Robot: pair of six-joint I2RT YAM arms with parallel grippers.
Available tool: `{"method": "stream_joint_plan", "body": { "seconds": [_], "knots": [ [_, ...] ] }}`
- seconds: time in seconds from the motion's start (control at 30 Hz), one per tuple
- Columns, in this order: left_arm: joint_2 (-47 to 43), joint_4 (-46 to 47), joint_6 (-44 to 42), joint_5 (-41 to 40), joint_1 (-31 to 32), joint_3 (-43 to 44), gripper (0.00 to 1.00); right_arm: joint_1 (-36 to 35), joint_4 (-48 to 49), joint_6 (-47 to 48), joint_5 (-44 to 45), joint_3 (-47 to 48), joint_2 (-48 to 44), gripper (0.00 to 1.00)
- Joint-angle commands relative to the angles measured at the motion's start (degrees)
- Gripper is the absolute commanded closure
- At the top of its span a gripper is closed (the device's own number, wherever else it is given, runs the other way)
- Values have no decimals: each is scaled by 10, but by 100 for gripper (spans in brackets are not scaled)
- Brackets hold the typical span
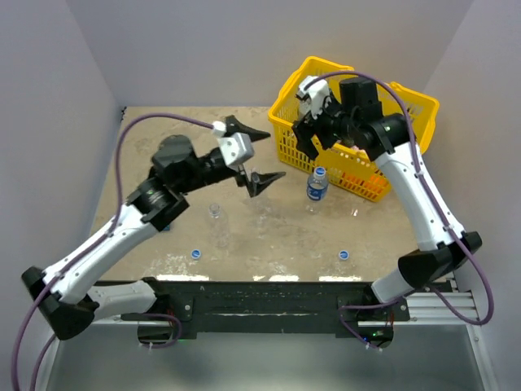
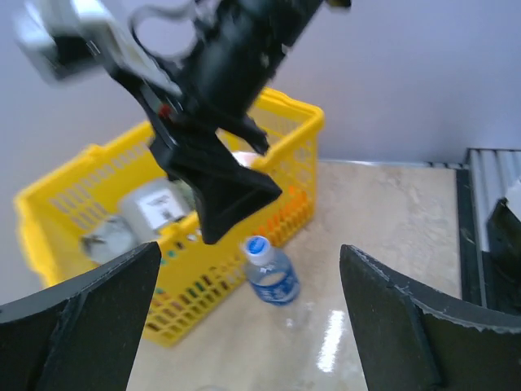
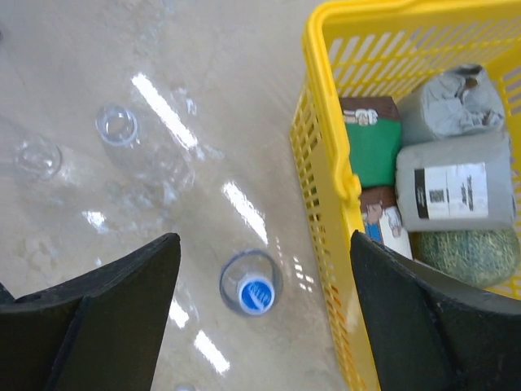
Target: Screw on the bottle caps
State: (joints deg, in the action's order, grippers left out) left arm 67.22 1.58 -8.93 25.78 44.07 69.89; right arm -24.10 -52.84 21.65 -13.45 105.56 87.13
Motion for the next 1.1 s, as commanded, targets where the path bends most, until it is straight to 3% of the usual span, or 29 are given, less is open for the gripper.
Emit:
{"method": "stream_joint_plan", "body": {
  "seconds": [0.0, 0.07, 0.2, 0.4, 0.77, 0.87, 1.07],
  "knots": [
    [-58, -175, -43, -125, -47, 30, 2, -8, 60, -44, -86, 24, 60, 14],
    [-63, -176, -14, -174, -115, 37, 2, -27, 78, -32, -104, 10, 80, 14],
    [-79, -121, -21, -294, -161, 15, 0, -65, 107, -11, -149, -38, 89, 14],
    [-80, -95, 8, -275, -231, 11, 0, -104, 220, 9, -155, -147, 51, 11],
    [-84, -84, 25, -236, -239, -15, 0, -125, 294, -20, -131, -185, 71, 16],
    [-84, -80, 27, -231, -239, -20, 0, -130, 296, -22, -127, -181, 86, 18],
    [-85, -79, 32, -216, -239, -24, 0, -133, 290, -21, -119, -176, 105, 34]
  ]
}}
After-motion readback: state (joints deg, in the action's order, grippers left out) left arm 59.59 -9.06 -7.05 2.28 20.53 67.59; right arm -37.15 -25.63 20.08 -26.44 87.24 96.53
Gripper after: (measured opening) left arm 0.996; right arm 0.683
